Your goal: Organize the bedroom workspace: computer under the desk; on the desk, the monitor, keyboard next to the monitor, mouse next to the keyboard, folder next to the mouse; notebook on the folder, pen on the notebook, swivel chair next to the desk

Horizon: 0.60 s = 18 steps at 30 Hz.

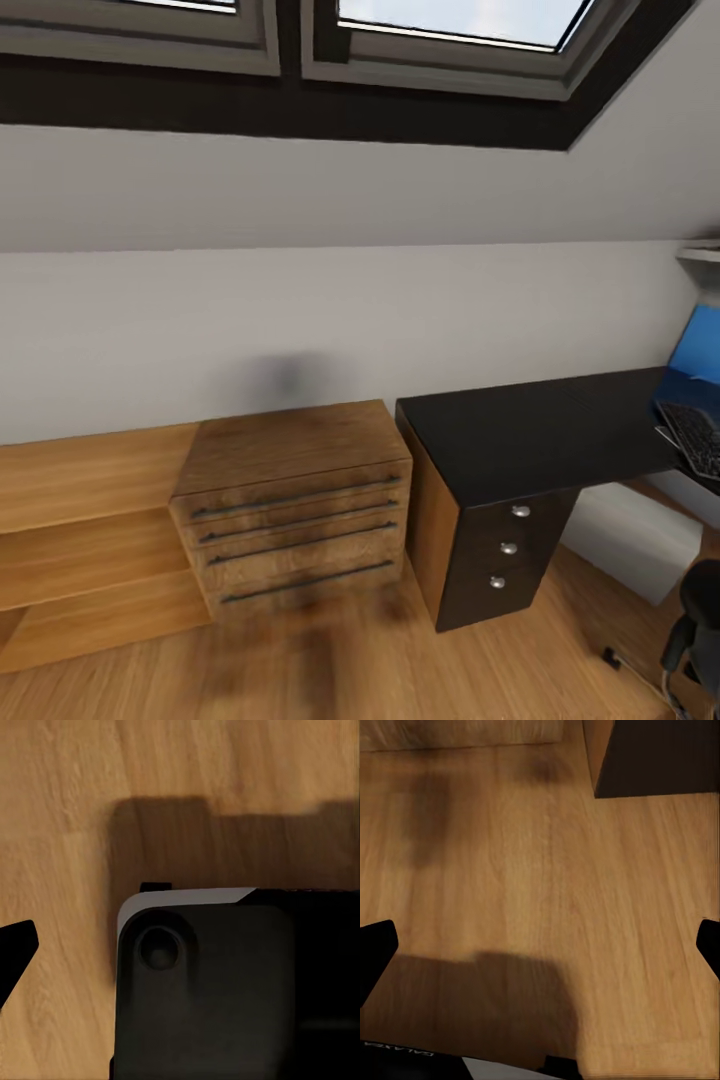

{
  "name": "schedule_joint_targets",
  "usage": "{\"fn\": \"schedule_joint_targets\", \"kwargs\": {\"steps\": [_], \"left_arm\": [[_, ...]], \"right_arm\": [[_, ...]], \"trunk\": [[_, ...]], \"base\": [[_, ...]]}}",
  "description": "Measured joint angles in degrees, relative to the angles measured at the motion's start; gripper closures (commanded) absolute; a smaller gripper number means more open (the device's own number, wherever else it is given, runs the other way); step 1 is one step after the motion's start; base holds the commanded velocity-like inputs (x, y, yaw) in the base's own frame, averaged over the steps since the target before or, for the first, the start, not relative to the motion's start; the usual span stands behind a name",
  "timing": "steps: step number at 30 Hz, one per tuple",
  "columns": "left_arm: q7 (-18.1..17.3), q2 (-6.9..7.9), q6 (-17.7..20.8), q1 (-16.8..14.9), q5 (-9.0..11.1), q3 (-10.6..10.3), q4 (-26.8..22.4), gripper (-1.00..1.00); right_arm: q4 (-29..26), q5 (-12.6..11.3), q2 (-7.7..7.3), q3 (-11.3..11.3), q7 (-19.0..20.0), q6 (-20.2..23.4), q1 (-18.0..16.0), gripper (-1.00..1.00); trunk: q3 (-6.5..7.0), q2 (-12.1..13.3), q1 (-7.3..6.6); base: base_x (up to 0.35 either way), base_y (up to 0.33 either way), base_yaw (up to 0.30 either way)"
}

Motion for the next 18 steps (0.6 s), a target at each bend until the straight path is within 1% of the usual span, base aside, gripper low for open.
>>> {"fn": "schedule_joint_targets", "kwargs": {"steps": [3, 7, 18], "left_arm": [[0.0, 0.01, 0.0, 0.0, 0.0, 0.0, 0.0, -1.0], [0.0, -0.03, 0.0, 0.0, 0.0, 0.0, 0.0, -1.0], [0.0, 0.02, 0.0, 0.0, 0.0, 0.0, 0.0, -1.0]], "right_arm": [[0.0, 0.1, 0.0, 0.0, 0.0, 0.0, 0.0, -1.0], [-0.1, 0.8, -0.14, 0.0, 0.0, 0.0, 0.0, -1.0], [-0.4, 1.2, -1.55, 0.0, 0.0, -0.1, 0.0, -1.0]], "trunk": [[0.0, 0.0, 0.0], [0.0, 0.0, 0.0], [0.0, 0.0, 0.0]], "base": [[0.0, 0.0, -0.275], [0.0, 0.0, -0.29], [0.0, 0.0, -0.299]]}}
